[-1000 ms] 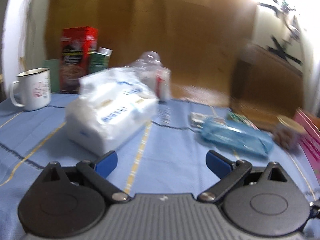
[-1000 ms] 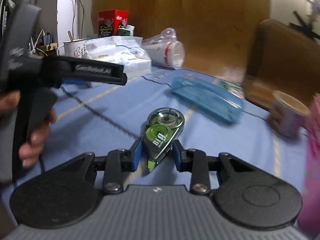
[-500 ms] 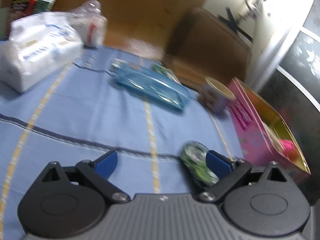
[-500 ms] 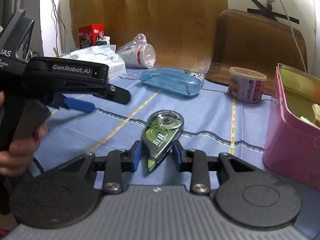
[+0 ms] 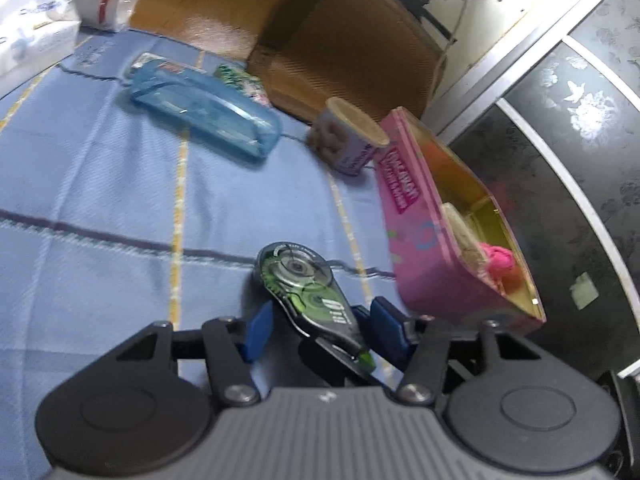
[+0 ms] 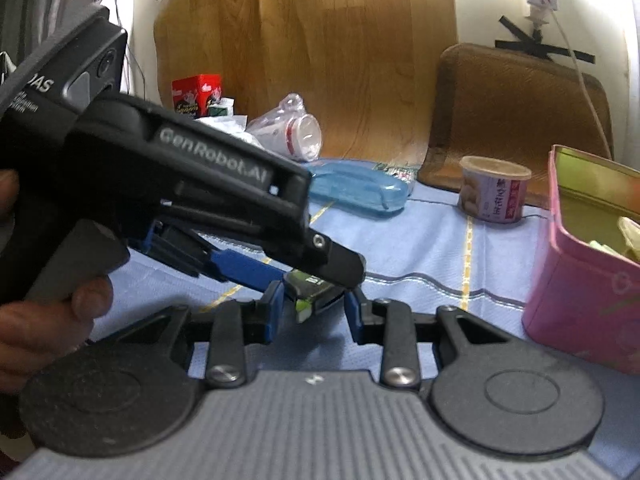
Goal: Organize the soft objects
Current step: 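Grasp the tape roller with the left tool while the right tool releases it, then carry the tape roller into the pink tin and open the left tool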
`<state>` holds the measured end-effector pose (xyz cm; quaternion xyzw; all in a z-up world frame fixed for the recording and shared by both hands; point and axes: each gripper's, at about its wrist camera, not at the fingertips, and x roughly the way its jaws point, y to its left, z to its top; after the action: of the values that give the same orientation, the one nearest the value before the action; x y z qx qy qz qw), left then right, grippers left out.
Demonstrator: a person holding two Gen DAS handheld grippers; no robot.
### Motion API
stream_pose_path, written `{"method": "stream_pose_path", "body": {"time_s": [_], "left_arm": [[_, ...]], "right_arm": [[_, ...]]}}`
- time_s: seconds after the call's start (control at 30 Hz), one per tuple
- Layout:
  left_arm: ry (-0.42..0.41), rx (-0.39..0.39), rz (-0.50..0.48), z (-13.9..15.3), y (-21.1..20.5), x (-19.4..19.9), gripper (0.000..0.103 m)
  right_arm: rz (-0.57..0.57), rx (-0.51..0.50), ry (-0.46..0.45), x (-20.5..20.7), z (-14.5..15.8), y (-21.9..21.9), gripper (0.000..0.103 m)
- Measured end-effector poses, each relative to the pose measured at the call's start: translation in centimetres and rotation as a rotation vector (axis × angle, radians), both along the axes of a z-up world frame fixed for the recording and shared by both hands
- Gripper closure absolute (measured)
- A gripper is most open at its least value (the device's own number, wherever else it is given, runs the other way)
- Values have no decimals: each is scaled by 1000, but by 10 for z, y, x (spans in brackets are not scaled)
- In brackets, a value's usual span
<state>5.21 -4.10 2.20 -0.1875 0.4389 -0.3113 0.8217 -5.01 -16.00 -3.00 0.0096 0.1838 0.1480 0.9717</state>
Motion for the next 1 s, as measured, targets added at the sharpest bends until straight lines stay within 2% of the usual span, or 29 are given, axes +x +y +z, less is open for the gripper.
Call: {"method": "stream_pose_path", "body": {"time_s": [0.2,0.33,0.47,0.57,0.67,0.73,0.83,0.9,0.97,1.0], "left_arm": [[-105,-11,-91,37,-42,-2,49],[-183,7,-191,59,-90,-1,49],[-218,13,-277,64,-143,2,49],[-229,33,-312,57,-174,7,47],[-251,113,-299,49,-195,9,44],[-271,140,-288,50,-195,7,42],[-344,170,-258,60,-181,2,37],[-397,185,-206,69,-167,1,35],[-418,179,-151,75,-145,4,25],[-423,195,-110,75,-134,6,25]], "right_arm": [[-94,-3,-121,-14,17,-20,68],[-205,-22,-219,-27,28,-44,68],[-332,-15,-263,-34,31,-75,68],[-408,-1,-253,-33,28,-98,67],[-481,-8,-230,-24,20,-112,67],[-530,-5,-214,-22,16,-119,65],[-513,41,-213,-27,14,-125,60],[-503,27,-226,-24,16,-120,60],[-482,21,-243,-21,17,-114,59],[-472,19,-247,-22,18,-109,59]]}}
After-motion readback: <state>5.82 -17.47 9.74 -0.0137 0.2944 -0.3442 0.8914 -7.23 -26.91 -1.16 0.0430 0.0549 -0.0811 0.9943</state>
